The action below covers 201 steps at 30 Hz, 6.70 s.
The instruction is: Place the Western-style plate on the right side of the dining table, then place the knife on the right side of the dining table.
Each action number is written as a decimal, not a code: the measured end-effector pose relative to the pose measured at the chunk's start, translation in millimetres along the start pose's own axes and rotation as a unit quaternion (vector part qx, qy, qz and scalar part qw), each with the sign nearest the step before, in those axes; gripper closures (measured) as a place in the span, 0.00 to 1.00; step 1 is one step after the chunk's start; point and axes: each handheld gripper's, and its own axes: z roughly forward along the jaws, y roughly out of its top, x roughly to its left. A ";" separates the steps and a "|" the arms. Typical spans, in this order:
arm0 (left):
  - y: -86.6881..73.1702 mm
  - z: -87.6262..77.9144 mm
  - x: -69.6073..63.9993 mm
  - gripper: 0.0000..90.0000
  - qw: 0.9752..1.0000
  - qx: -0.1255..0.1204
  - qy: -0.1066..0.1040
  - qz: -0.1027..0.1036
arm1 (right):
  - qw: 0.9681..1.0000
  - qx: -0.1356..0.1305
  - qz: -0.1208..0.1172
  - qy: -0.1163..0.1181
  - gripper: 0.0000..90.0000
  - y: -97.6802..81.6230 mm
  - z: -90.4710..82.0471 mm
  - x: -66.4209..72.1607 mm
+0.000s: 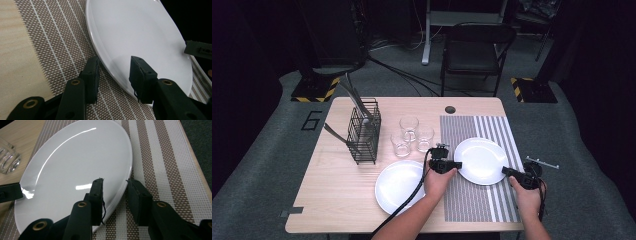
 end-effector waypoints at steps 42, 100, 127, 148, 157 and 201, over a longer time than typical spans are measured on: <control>6.0 -79.1 11.8 0.66 0.997 -0.036 -0.008 0.067 | 0.999 -0.018 -0.034 0.014 0.68 6.4 -27.9 9.5; -31.2 -217.6 75.2 0.65 0.992 -0.081 0.040 0.083 | 0.983 0.009 -0.166 0.077 0.64 4.4 -20.7 90.6; -33.9 -276.3 99.7 0.70 0.988 -0.114 0.073 0.074 | 0.979 0.009 -0.186 0.084 0.63 -9.1 -15.9 98.6; -33.2 -308.7 110.3 0.69 0.988 -0.118 0.084 0.053 | 0.978 0.012 -0.185 0.091 0.63 -10.1 -12.2 99.9; -32.6 -321.0 118.9 0.70 0.986 -0.128 0.098 0.041 | 0.979 0.013 -0.181 0.096 0.63 -10.2 -11.8 99.7; -14.5 -328.3 157.7 0.72 0.973 -0.149 0.176 0.008 | 0.980 0.019 -0.173 0.098 0.63 -11.7 -11.1 97.7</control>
